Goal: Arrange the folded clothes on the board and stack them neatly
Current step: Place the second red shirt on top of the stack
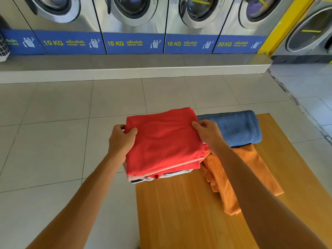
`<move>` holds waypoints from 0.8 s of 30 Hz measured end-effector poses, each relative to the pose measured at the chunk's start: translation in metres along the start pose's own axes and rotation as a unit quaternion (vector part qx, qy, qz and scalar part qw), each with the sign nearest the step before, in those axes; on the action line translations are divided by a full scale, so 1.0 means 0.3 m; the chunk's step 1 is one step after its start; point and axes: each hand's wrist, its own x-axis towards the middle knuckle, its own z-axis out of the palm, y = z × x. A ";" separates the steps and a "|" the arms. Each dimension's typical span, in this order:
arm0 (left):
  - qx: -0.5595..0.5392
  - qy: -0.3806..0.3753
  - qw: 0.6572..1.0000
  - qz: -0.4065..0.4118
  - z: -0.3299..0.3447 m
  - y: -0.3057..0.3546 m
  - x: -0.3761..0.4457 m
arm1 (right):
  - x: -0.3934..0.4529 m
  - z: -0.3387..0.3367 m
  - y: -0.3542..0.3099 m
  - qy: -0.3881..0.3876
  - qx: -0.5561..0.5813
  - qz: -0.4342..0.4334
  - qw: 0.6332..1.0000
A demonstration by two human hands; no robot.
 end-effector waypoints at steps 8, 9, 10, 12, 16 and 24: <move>0.020 0.045 0.998 0.025 -0.080 -0.071 -0.349 | -0.213 -0.086 0.113 0.042 0.063 -0.051 0.996; 0.013 0.066 0.997 0.048 -0.074 -0.085 -0.388 | -0.233 -0.103 0.139 0.040 0.075 -0.048 0.995; 0.007 0.088 0.994 0.069 -0.061 -0.094 -0.424 | -0.248 -0.124 0.164 0.036 0.078 -0.043 0.995; 0.003 0.106 0.989 0.104 -0.016 -0.105 -0.495 | -0.279 -0.167 0.206 0.026 0.065 -0.037 0.997; -0.004 0.010 0.994 0.107 0.124 -0.105 -0.617 | -0.303 -0.261 0.296 0.036 0.043 -0.023 0.998; 0.111 -0.236 0.964 0.047 0.482 -0.098 -0.695 | -0.219 -0.507 0.474 0.011 -0.217 0.036 0.975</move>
